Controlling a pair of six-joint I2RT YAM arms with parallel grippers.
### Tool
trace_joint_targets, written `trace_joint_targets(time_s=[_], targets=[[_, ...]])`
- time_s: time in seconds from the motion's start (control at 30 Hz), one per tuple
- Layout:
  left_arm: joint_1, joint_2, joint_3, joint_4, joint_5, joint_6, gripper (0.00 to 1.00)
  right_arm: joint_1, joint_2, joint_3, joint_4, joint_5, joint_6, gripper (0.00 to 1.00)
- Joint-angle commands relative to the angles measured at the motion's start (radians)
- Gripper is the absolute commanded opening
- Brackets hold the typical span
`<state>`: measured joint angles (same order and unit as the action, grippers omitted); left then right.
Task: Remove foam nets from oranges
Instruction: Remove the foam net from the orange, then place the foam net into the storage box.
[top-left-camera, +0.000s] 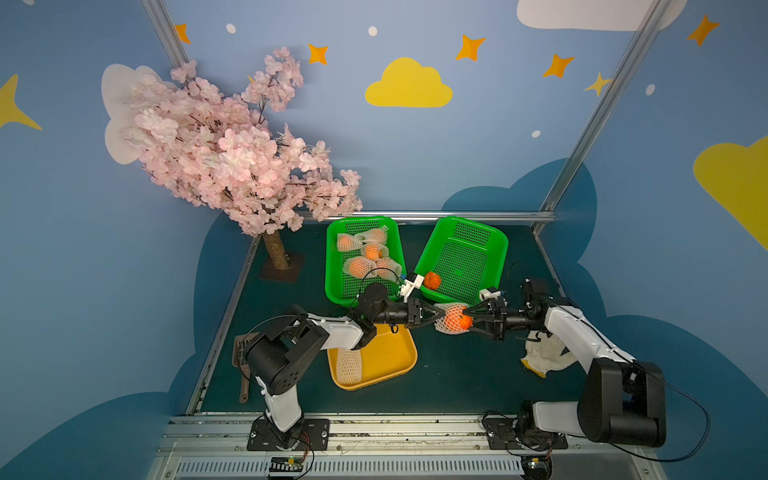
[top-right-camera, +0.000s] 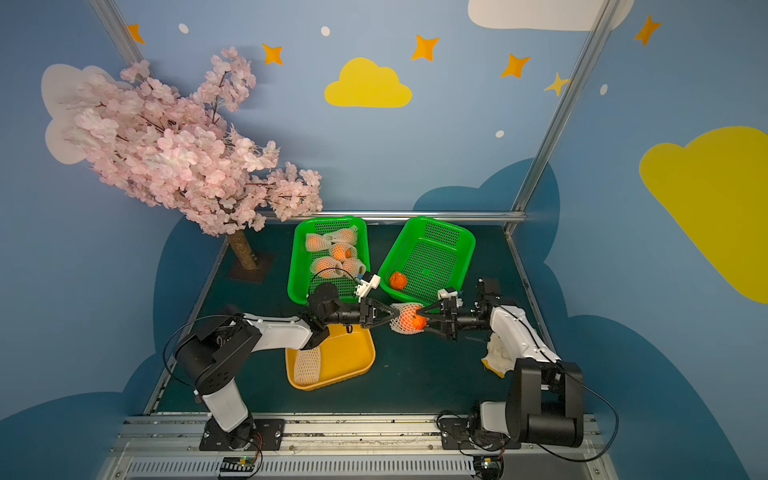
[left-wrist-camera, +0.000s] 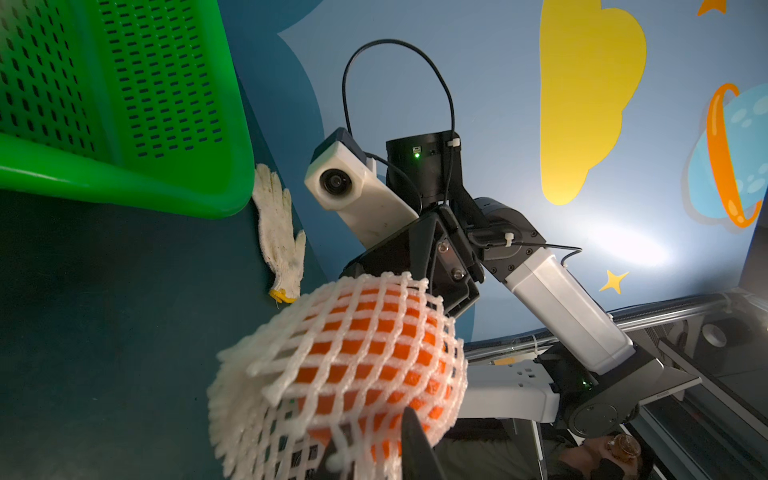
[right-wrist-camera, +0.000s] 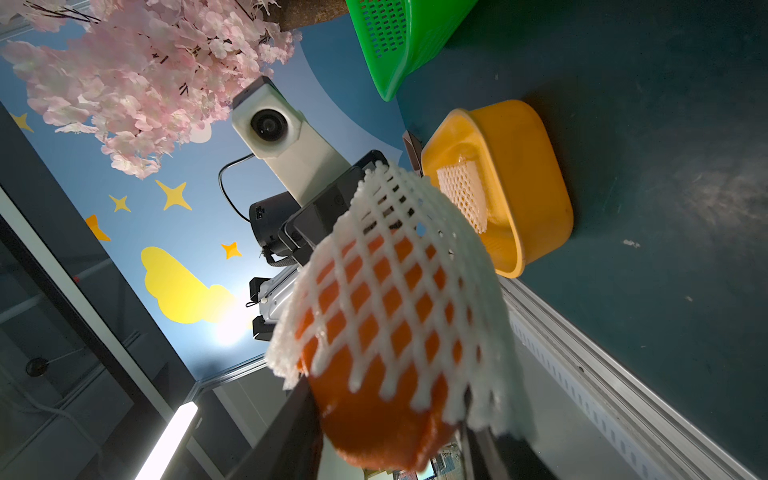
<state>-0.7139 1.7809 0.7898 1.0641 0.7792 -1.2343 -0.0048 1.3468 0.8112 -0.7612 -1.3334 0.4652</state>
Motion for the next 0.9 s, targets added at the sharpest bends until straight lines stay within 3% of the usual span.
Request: trace_joint_targets(time_s=[0.0,0.1,0.3,0.63,0.77,0.87], targets=[[0.000,0.001,0.035,-0.021,0.017,0.023,0.12,-0.001,0.005,0.027,0.006,-0.009,0.000,0.10],[0.022,-0.030,0.019,-0.106,-0.010,0.073,0.05,-0.005,-0.001,0.036,-0.003,-0.002,-0.001,0.10],[0.118,-0.126,-0.013,-0.289,-0.068,0.159,0.03,-0.037,-0.036,0.047,-0.014,0.053,0.024,0.10],[0.235,-0.276,0.005,-0.529,-0.094,0.264,0.03,-0.040,-0.163,0.017,0.176,0.169,0.243,0.11],[0.312,-0.434,0.055,-0.775,-0.154,0.370,0.03,0.034,-0.167,0.028,0.123,0.215,0.221,0.12],[0.364,-0.554,0.101,-0.940,-0.230,0.447,0.03,0.166,-0.149,0.032,0.168,0.275,0.268,0.12]])
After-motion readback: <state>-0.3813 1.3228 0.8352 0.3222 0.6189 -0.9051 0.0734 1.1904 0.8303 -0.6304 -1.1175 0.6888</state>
